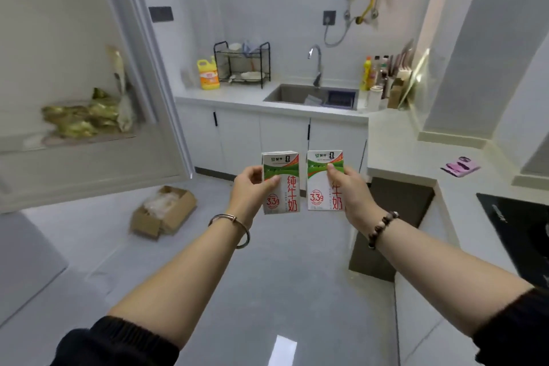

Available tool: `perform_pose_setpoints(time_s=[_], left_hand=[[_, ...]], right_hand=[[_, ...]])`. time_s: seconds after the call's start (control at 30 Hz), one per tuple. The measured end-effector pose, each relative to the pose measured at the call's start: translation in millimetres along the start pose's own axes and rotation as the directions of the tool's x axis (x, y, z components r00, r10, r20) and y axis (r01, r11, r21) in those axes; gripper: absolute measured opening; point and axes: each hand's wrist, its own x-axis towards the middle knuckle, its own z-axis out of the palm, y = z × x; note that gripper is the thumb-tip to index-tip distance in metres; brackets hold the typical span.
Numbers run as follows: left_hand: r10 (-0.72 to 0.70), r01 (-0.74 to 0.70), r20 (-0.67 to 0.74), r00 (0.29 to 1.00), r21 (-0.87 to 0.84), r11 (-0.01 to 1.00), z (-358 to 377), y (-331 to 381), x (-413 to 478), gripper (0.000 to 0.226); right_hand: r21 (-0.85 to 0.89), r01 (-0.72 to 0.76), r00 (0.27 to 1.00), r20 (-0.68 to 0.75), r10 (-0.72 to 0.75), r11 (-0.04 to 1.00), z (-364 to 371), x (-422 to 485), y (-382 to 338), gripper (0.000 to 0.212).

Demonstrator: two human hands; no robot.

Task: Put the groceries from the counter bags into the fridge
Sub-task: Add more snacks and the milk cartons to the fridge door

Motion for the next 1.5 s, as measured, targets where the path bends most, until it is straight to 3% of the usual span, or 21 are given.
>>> perform_pose_setpoints(time_s=[0.23, 0.43, 0.77, 0.93, 1.17, 1.33, 1.5], left_hand=[[0.045, -0.047, -0.268, 0.962, 0.001, 0.999, -83.7, -12.9, 5.5, 0.018], [0.038, -0.032, -0.493, 0.869, 0.022, 0.999, -132.2, -22.4, 4.1, 0.026], [-0.06, 0.048, -0.827, 0.559, -0.04, 0.998, -204.8, -33.3, -22.7, 0.021], [-0.081, 0.074, -0.898, 0.432, -0.054, 0.996, -254.8, -37.3, -58.4, 0.025], [-0.006, 0.035, -0.959, 0.285, 0.004, 0.999, -364.5, -27.9, -98.5, 0.022], [0.051, 0.042, -0.968, 0.244, 0.063, 0.997, -457.7, -8.1, -113.3, 0.022], [0.15, -0.003, -0.951, 0.27, 0.154, 0.988, -538.1, 20.0, -118.7, 0.022]], right_hand=[[-0.064, 0.053, 0.974, 0.223, -0.037, 0.997, 100.4, 37.1, 13.9, 0.027], [-0.069, 0.008, 0.916, 0.401, 0.02, 0.998, 164.0, 61.7, 32.0, 0.028], [-0.135, 0.014, 0.757, 0.649, 0.078, 0.991, 274.2, 78.8, 47.9, 0.02], [-0.174, 0.032, 0.649, 0.752, 0.112, 0.984, 341.7, 50.6, 65.2, 0.022], [-0.111, 0.037, 0.576, 0.815, 0.069, 0.993, 465.6, 1.6, 64.1, 0.015], [-0.075, 0.068, 0.58, 0.815, 0.022, 0.995, 567.3, -27.2, 44.0, 0.013], [-0.01, 0.092, 0.604, 0.795, -0.048, 0.996, 650.1, -43.0, 19.2, 0.016]])
